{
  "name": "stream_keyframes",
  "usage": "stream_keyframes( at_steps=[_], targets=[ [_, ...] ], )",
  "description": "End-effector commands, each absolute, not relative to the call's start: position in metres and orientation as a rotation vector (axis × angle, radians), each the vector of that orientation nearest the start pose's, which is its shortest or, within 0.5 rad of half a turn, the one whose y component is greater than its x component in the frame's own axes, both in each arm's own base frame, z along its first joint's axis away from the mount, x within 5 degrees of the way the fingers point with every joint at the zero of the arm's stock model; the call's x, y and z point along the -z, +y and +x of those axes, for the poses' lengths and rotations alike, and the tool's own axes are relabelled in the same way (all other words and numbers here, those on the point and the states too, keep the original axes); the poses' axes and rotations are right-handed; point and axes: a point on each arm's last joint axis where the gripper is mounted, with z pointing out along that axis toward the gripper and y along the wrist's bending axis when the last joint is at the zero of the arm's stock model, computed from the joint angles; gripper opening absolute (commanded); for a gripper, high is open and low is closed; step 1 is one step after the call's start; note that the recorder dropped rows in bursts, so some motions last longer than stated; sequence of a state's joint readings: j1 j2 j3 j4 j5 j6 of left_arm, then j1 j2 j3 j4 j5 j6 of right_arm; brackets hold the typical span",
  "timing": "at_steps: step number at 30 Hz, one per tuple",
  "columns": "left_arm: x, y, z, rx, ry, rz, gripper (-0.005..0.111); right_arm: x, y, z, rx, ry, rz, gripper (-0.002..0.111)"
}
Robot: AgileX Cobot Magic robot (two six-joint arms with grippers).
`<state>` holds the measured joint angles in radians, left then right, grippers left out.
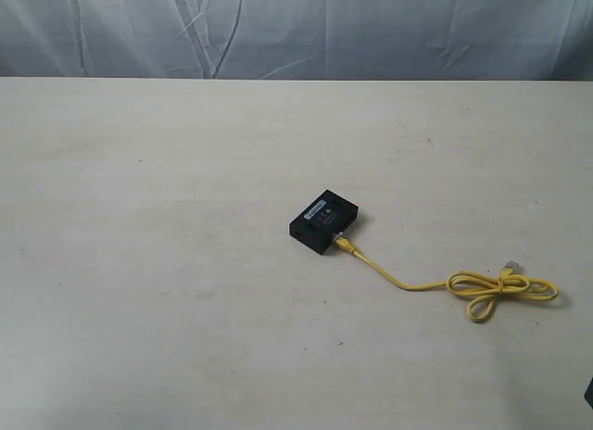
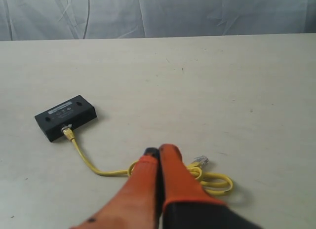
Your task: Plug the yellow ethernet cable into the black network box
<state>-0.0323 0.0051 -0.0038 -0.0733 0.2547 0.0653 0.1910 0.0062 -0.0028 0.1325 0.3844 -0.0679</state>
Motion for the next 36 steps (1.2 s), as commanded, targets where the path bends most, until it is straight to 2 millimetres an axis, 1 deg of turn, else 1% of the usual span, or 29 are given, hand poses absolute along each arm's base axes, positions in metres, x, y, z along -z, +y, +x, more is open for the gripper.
stream_keyframes(
  at_steps=[1,12,36],
  targets=[
    [-0.1912,-0.0032,0.0553,0.042,1.726,0.031,0.0,-0.1795,0.0141,0.0509,-0.213,1.857,-0.156,-0.001],
    [-0.1912,-0.0032,0.0553,0.042,1.726,0.031,0.0,-0.1795,0.0111,0.0517,-0.179,1.86,-0.082,-0.001],
    [-0.1912,-0.0032,0.0553,0.042,1.726,0.031,0.0,-0.1795,0.011,0.0517,-0.178,1.859,-0.084,-0.001]
  ],
)
